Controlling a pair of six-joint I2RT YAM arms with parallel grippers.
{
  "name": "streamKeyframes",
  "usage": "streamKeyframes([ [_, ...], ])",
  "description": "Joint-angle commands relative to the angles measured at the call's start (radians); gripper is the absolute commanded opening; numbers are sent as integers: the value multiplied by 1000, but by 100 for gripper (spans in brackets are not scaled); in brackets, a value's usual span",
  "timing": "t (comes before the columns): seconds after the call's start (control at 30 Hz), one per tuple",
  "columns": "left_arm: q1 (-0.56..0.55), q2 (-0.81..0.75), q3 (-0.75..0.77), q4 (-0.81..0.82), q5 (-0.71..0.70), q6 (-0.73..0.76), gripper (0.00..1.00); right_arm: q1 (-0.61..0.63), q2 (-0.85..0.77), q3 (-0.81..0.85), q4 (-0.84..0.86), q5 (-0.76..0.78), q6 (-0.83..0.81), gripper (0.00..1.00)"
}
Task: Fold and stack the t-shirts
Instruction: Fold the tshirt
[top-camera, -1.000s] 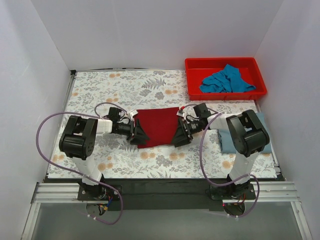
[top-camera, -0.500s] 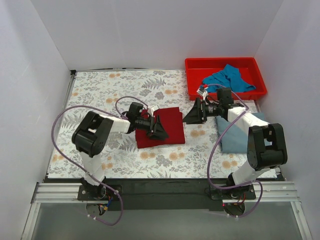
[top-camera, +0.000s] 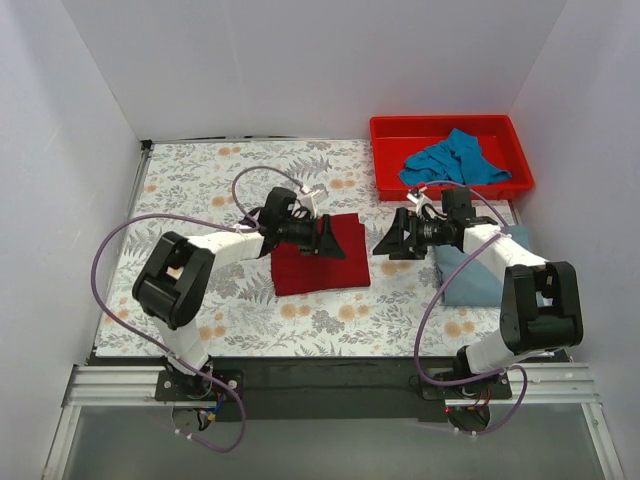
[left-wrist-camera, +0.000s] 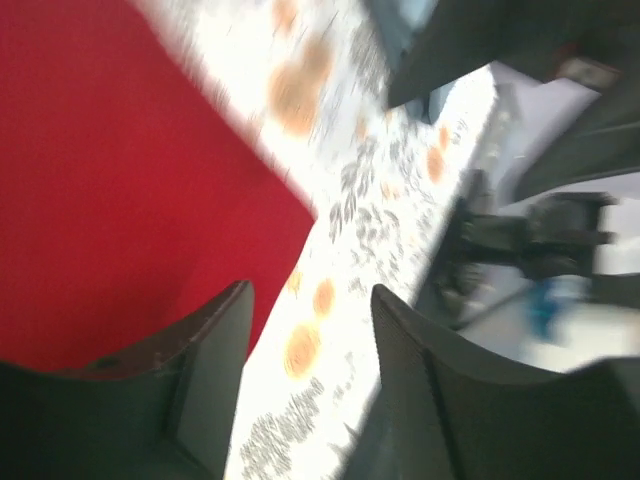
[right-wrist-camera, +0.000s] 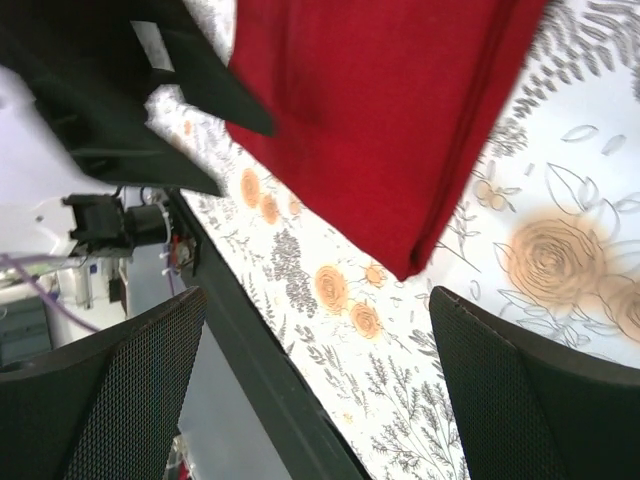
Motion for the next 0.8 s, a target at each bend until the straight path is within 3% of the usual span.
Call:
streamKeyframes([
  [0.0,-122,-147,117,-132,-296,387,48,-6,-34,-25,-1,94,23,99],
  [0.07,-235,-158,116,-175,-420,602,43,-14,-20,-19,2,109,36,98],
  [0.17,-344,-169,63,-131,-571,763,38,-29,-14,1,1,128,56,98],
  [0.47,-495,-36,57,-21,-727,956,32,-47,11,26,-47,177,76,98],
  [0.77,-518,84,48,19,-796,1056,25,-61,40,33,-65,163,75,98],
])
